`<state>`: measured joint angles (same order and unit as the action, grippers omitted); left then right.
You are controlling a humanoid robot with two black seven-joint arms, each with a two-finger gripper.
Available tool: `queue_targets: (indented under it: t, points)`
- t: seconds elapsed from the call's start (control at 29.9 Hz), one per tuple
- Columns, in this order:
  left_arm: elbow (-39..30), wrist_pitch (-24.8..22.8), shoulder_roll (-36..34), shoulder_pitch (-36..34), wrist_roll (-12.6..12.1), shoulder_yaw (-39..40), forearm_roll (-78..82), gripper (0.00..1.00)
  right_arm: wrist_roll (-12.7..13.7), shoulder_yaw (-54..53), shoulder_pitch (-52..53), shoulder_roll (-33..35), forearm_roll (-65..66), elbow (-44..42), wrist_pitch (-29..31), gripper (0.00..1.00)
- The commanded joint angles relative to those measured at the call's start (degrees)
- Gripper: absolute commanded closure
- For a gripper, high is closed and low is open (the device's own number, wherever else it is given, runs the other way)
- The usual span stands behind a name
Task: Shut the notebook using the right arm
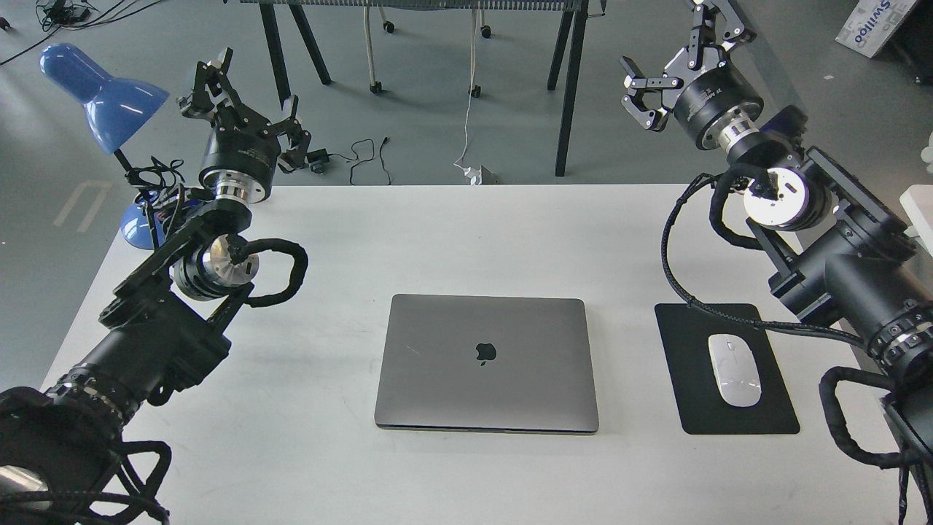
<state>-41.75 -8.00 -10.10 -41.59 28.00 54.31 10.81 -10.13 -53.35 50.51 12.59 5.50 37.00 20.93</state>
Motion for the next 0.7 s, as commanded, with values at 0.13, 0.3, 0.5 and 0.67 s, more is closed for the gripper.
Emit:
queue_targets:
  t: [0.13,0.3,0.5,0.67]
  points:
    - [0.0,0.0,0.0,0.0,0.0,0.0,0.0,0.00,-0.8,-5.1,-6.7,-0.1,-0.8,5.2,3.5,0.00]
    - [0.0,0.0,0.0,0.1,0.0,0.0,0.0,0.00,-0.8,-5.3,-7.7,-0.2,-0.8,5.3,3.5,0.00]
    - [0.0,0.0,0.0,0.1,0.0,0.0,0.0,0.00,-0.9,-5.4,-7.7,-1.1,-0.8,5.4,3.7,0.00]
    - [0.0,0.0,0.0,0.1,0.0,0.0,0.0,0.00,-1.3,-5.4,-7.6,-1.8,-0.8,5.6,5.7,0.00]
